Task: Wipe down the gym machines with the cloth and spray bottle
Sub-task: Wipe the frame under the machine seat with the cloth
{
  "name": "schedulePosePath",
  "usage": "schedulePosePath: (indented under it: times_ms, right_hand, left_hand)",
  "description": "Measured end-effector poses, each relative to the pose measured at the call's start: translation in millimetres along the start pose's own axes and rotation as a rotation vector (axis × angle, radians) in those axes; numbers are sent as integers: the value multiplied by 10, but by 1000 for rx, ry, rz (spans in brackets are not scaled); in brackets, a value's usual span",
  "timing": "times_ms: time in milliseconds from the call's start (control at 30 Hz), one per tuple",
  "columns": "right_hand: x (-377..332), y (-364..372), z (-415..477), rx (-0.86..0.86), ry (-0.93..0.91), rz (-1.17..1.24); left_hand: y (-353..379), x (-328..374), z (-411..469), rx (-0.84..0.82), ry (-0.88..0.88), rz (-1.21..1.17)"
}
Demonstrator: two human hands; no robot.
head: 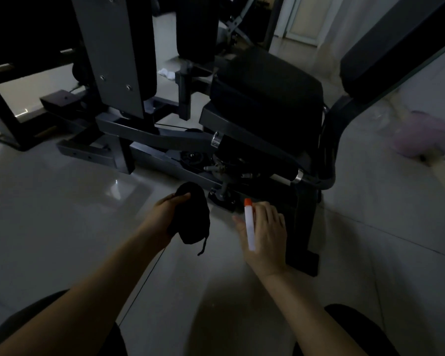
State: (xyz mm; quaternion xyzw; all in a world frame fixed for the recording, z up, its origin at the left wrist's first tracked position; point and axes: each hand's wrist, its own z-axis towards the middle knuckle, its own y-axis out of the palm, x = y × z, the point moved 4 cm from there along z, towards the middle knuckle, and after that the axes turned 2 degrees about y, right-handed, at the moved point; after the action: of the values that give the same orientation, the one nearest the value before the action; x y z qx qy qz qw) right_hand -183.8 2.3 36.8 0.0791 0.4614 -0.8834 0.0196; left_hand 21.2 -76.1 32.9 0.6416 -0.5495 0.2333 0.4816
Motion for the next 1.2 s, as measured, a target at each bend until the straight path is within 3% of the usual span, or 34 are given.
schedulePosePath:
  times_ms: [500,733,1033,1200]
  right_hand:
    - [-498,-48,268,10,-70,114]
    - [-396,-130,251,19,-33,196]
    - [44,-324,82,104,243,516]
    - [252,-327,-76,90,320,503]
  left_hand:
    - [-143,173,-38,5,34,-40]
    - [-115,168,-19,-20,30,-66]
    - [-44,43,37,-28,-2,-1]
    - [131,-49,71,-69,-18,42]
